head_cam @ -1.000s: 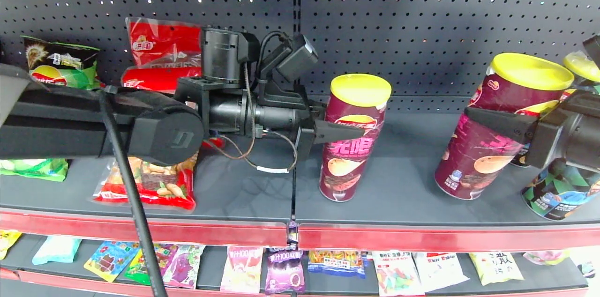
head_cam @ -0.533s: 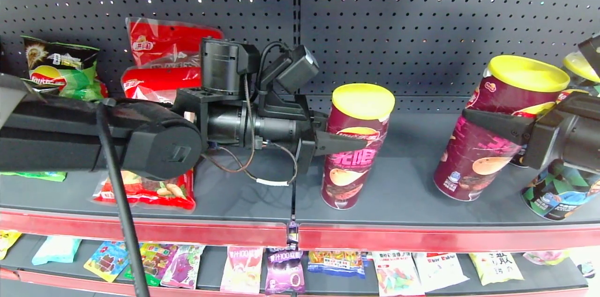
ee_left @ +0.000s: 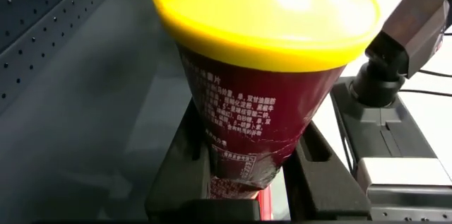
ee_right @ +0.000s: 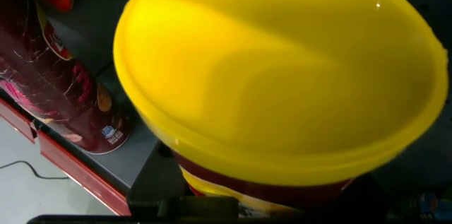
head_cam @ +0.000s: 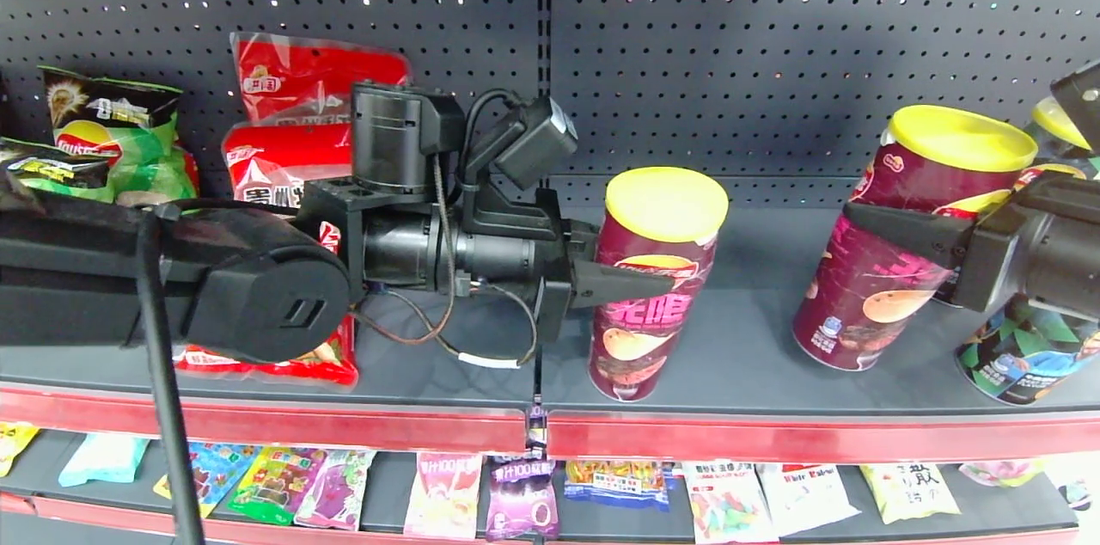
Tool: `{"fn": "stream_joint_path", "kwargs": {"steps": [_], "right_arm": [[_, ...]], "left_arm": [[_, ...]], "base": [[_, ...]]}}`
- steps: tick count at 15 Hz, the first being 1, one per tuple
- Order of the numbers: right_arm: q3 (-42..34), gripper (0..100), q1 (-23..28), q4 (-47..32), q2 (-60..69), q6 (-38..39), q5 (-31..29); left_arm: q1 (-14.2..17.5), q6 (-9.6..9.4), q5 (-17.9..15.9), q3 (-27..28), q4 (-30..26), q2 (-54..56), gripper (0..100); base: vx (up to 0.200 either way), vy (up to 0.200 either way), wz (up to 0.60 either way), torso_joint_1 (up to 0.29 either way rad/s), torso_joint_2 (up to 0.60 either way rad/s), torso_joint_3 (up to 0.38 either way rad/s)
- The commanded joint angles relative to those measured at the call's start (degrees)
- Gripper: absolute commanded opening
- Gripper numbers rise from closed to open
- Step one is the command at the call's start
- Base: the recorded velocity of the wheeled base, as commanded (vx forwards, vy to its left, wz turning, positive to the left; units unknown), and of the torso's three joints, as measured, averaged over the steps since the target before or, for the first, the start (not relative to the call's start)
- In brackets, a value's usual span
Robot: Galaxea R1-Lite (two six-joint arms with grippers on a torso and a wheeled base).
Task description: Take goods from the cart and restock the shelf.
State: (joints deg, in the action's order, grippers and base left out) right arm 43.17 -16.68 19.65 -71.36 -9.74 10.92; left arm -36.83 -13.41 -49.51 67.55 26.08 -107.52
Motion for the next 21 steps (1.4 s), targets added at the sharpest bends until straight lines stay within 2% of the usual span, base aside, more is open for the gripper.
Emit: {"fn": "stream_joint_path", "kwargs": {"steps": [1, 3, 11, 14, 15, 19, 21], "right_arm": [[0.08, 0, -0.02, 0.04, -0.09, -0.02, -0.02], [0.08, 0, -0.02, 0.04, -0.09, -0.10, -0.02], [0.69, 0, -0.55, 0.04, -0.44, -0.28, 0.06], [4.03, 0, -1.87, 0.12, -3.43, -0.28, -0.02], [4.12, 0, -1.87, 0.12, -3.52, -0.28, -0.02], [10.27, 0, -4.33, 0.04, -9.50, -0.19, -0.02], [14.67, 0, -4.94, 0.12, -14.77, -0.02, 0.24]], "left_arm": [[-0.09, 0.84, 0.02, -0.31, -0.15, 0.47, 0], [-0.09, 2.16, 0.02, -0.40, 0.20, 1.09, 0], [-0.09, 2.16, 0.11, -0.66, 0.29, 0.73, 0], [-0.09, 2.16, 0.38, -0.66, 0.91, 0.65, 0], [-0.09, 2.16, 0.38, -0.66, 0.91, 0.65, 100], [0.18, 2.25, 0.46, -1.72, 0.99, 1.17, 100], [0.70, 2.25, 0.55, -4.62, 0.99, 3.02, 100]], "base": [[0.000, 0.000, 0.00, 0.000, 0.00, 0.000], [0.000, 0.000, 0.00, 0.000, 0.00, 0.000], [0.000, 0.000, 0.00, 0.000, 0.00, 0.000], [0.000, 0.000, 0.00, 0.000, 0.00, 0.000], [0.000, 0.000, 0.00, 0.000, 0.00, 0.000], [0.000, 0.000, 0.00, 0.000, 0.00, 0.000], [0.000, 0.000, 0.00, 0.000, 0.00, 0.000]]}}
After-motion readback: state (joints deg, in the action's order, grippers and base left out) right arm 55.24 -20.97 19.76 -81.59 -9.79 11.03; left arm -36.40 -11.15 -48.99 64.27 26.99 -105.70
